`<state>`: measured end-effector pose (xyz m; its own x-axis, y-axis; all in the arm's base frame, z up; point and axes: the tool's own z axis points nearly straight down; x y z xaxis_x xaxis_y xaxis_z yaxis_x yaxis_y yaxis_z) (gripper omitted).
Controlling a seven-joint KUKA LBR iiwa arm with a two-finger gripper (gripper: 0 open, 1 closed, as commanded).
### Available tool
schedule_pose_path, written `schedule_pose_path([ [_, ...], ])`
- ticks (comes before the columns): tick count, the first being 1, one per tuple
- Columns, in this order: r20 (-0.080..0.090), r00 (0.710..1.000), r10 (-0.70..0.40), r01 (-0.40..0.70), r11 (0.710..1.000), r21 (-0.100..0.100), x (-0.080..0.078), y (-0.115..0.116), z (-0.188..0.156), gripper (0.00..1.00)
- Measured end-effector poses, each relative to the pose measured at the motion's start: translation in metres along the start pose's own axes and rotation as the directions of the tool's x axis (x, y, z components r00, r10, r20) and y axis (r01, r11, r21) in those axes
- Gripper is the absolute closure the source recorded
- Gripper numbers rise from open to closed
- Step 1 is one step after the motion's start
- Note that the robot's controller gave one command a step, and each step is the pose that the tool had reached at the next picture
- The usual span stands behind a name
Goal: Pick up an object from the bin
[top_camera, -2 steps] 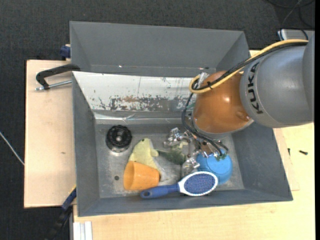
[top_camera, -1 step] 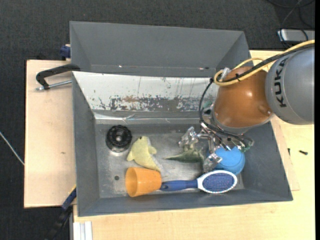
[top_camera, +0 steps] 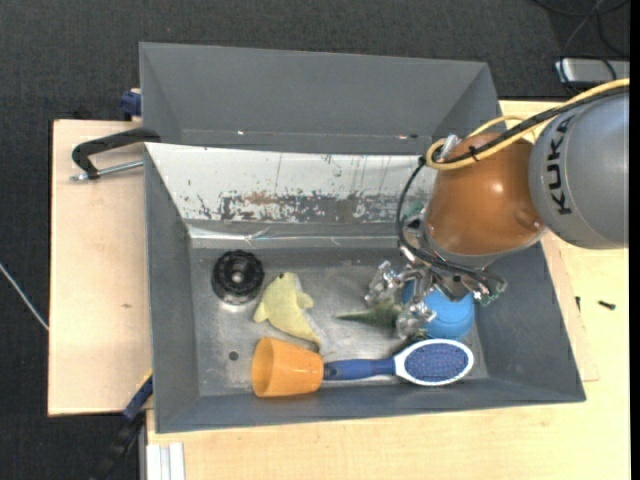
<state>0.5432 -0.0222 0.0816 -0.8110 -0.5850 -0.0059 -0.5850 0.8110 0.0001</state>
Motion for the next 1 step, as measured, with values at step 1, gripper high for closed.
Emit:
schedule_pose_path([
  [1,0.007,0.998,-0.065,0.065,0.998,0.008,-0.0134,0.0101,-0.1302,1.00],
])
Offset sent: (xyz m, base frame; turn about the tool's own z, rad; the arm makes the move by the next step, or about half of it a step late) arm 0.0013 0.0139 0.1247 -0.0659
